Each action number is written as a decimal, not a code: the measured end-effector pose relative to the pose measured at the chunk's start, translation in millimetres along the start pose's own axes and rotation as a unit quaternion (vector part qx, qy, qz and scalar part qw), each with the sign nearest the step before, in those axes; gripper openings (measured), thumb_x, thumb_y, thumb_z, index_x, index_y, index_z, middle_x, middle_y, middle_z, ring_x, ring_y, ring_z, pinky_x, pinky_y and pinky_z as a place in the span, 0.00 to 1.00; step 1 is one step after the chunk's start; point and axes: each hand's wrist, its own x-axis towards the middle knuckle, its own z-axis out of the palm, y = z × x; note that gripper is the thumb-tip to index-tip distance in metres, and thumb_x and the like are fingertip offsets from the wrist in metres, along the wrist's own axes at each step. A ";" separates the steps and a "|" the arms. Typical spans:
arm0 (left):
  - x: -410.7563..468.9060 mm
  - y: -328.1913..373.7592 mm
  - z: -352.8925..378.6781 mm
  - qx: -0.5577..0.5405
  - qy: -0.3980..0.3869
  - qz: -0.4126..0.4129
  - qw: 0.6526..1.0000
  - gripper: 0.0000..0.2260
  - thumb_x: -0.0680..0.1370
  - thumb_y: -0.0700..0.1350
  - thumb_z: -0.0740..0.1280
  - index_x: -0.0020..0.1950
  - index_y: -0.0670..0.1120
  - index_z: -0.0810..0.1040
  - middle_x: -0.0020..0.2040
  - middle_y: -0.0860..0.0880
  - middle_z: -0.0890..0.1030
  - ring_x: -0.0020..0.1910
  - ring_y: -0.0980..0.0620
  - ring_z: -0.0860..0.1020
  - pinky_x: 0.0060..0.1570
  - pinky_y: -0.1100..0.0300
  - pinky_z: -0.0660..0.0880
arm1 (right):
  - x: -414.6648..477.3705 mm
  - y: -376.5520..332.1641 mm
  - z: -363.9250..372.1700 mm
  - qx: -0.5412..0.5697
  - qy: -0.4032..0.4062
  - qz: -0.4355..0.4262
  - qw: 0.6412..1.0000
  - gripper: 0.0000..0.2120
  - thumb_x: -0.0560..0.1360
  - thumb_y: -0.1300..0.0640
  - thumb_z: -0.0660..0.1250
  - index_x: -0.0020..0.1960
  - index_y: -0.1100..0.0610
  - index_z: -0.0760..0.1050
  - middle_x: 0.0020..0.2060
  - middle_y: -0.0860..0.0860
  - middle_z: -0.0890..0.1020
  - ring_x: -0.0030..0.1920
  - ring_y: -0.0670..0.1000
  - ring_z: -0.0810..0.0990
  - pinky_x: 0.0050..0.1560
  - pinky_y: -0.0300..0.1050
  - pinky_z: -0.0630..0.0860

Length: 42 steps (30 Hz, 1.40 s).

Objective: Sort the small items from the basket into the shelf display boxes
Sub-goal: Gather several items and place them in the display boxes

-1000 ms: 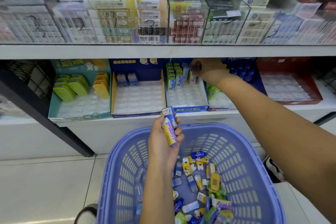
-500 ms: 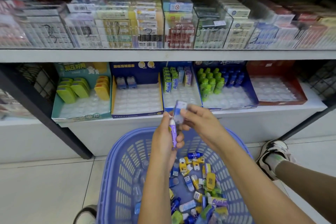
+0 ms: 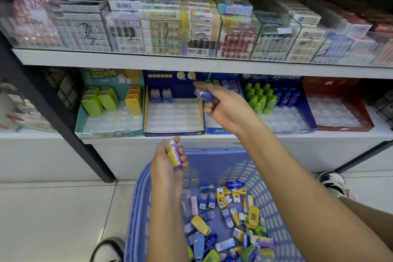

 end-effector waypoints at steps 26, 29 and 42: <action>12.3 31.1 -55.1 -0.041 0.015 0.082 0.996 0.12 0.82 0.40 0.57 0.57 0.45 0.79 0.38 0.50 0.73 0.33 0.56 0.72 0.35 0.66 0.74 | 106.3 53.5 71.9 -0.600 -0.054 -0.236 0.763 0.10 0.71 0.60 0.71 0.51 0.61 0.79 0.49 0.56 0.81 0.49 0.53 0.79 0.44 0.38 0.69; 10.3 31.7 -53.3 -0.019 0.003 0.082 0.996 0.11 0.81 0.39 0.58 0.59 0.45 0.78 0.39 0.50 0.76 0.37 0.55 0.75 0.43 0.63 0.74 | 109.2 48.8 76.1 -0.654 -0.055 -0.222 0.721 0.11 0.72 0.58 0.70 0.53 0.61 0.79 0.51 0.57 0.80 0.51 0.56 0.78 0.43 0.39 0.66; -3.8 20.0 -18.4 0.134 -0.068 0.208 0.967 0.10 0.74 0.34 0.69 0.50 0.47 0.81 0.43 0.53 0.84 0.46 0.56 0.81 0.47 0.65 0.76 | -33.7 49.6 15.3 -0.233 -0.044 0.167 0.957 0.23 0.75 0.40 0.63 0.49 0.62 0.78 0.32 0.55 0.82 0.29 0.51 0.79 0.34 0.44 0.80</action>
